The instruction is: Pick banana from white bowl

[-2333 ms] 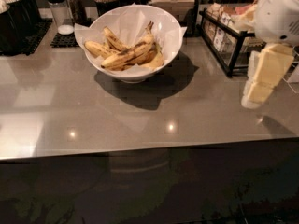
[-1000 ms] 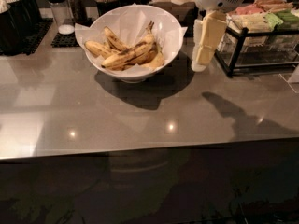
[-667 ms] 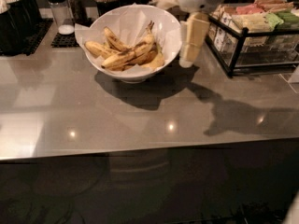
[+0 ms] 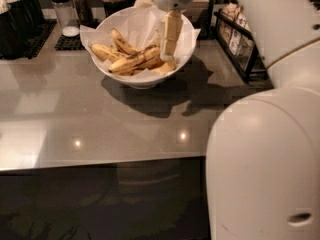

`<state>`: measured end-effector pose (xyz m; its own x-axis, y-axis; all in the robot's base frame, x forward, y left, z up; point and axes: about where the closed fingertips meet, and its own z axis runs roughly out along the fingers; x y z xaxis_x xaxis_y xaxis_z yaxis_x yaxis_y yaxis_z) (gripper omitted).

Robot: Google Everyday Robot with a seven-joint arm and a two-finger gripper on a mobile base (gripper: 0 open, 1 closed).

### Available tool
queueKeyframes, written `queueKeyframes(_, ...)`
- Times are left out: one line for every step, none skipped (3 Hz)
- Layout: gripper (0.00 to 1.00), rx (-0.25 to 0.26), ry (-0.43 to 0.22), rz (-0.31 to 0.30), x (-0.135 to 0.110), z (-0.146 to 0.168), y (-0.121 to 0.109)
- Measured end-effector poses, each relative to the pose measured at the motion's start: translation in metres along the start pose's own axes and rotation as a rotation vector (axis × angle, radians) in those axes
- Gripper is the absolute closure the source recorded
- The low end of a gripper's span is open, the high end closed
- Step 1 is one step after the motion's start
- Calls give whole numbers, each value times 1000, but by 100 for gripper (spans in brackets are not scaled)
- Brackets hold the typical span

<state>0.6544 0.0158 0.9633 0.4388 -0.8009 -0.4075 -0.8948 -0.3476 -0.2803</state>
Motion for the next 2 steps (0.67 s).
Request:
queueKeyframes(0,43,-9,1,-1,2,-14)
queueKeyframes(0,63,-14,14,1,7,-18)
